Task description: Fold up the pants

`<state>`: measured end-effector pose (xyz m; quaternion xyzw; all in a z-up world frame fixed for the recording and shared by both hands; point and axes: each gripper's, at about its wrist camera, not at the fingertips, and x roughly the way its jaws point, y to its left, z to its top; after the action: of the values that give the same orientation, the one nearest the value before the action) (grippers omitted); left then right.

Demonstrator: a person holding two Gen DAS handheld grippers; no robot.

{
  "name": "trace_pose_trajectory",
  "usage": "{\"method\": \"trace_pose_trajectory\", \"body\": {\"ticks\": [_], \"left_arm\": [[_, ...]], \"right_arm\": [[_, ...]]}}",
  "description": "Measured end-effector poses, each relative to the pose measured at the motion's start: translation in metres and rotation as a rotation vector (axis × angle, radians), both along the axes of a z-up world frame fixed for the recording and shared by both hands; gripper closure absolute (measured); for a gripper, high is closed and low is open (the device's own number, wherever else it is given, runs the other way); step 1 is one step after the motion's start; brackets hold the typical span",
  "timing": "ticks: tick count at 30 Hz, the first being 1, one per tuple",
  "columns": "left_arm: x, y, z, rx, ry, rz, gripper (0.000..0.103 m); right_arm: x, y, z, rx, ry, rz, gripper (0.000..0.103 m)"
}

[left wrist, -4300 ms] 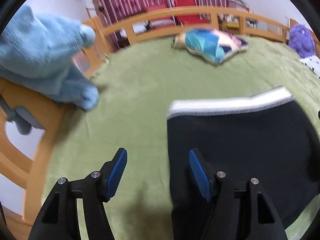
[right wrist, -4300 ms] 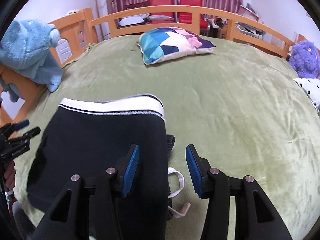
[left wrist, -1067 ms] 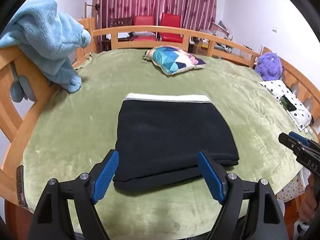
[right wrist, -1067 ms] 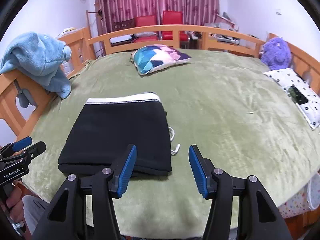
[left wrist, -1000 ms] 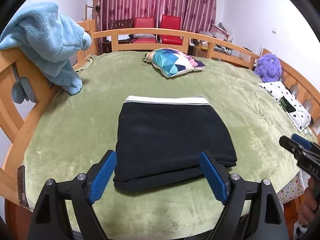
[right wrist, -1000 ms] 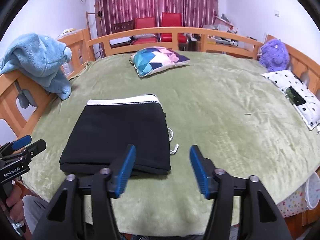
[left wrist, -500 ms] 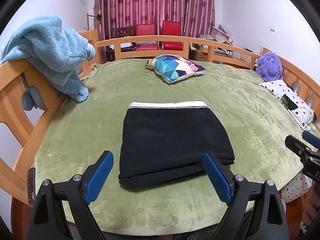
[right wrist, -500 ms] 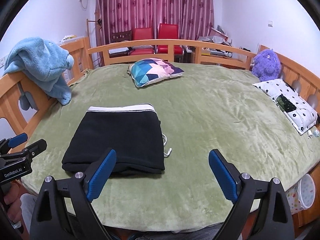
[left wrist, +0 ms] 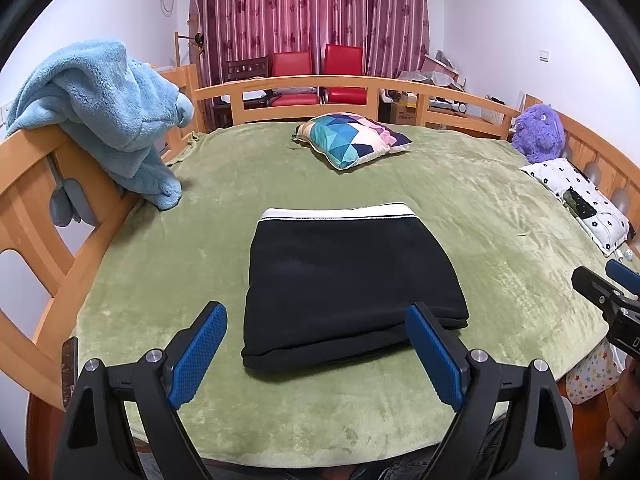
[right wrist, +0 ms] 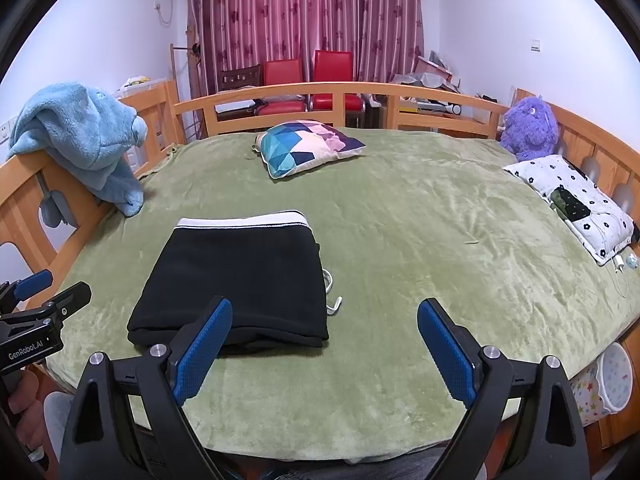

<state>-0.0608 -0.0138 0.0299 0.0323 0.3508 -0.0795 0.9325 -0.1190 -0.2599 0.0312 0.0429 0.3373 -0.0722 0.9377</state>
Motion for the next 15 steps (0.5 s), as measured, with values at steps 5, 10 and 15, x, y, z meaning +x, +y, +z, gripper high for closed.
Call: {"method": "trace_pose_trajectory", "body": {"ticks": [5,10,15], "left_arm": [[-0.0002,-0.0011,-0.0012,-0.001,0.001,0.001,0.012],[-0.0012,-0.0005,-0.0001,-0.006,0.001,0.002,0.012],[-0.0013,0.0007,0.0007,-0.005,0.000,0.001,0.012]], "right_arm": [[-0.0005,0.0009,0.0014,0.000,-0.001,-0.001,0.010],[-0.0005,0.0010,0.0019,0.002,0.002,-0.002,0.010],[-0.0017,0.0024,0.0028,0.004,-0.001,-0.003,0.010]]}}
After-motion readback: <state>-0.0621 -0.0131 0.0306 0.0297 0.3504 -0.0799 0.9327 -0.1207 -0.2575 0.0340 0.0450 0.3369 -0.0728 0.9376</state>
